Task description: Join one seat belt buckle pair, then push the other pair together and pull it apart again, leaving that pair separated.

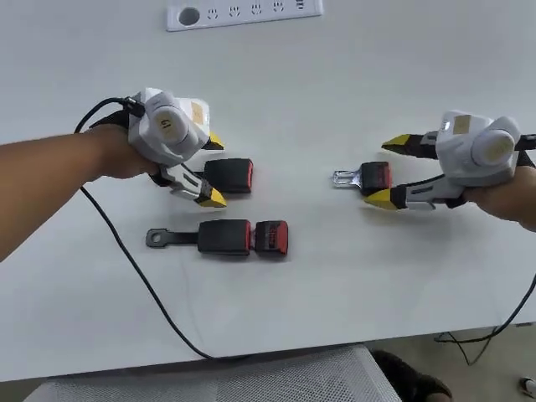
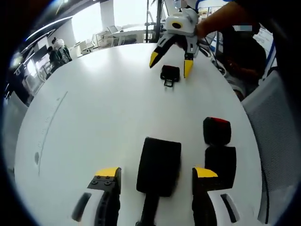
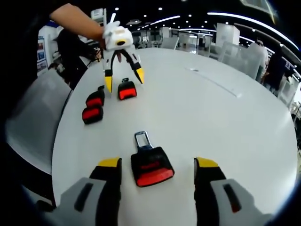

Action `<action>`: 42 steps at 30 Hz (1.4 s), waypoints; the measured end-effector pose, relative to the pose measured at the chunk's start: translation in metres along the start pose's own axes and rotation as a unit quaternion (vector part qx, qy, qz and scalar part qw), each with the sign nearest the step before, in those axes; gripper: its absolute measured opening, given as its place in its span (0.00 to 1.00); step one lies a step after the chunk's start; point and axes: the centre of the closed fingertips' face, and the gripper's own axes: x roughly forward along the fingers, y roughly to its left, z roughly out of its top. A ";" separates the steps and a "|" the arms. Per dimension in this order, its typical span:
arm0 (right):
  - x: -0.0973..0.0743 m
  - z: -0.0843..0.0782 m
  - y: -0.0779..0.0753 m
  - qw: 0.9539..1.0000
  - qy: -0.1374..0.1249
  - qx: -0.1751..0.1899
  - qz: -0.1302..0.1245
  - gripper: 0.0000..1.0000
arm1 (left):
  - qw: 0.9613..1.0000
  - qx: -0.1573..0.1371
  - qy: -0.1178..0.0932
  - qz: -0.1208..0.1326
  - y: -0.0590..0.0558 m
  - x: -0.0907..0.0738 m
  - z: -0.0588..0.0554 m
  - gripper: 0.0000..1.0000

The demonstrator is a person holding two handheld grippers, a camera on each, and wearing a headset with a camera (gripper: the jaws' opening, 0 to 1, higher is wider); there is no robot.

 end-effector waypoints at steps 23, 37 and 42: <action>-0.006 0.048 0.029 0.983 -0.090 0.065 -0.147 0.94 | 0.954 -0.207 -0.123 0.176 -0.020 -0.081 -0.030 0.99; -0.016 0.048 0.070 0.983 -0.091 0.053 -0.148 0.99 | 0.940 -0.233 -0.161 0.189 -0.070 -0.119 -0.064 1.00; -0.021 0.047 0.081 0.982 -0.094 0.057 -0.153 1.00 | 0.935 -0.240 -0.173 0.194 -0.083 -0.130 -0.073 1.00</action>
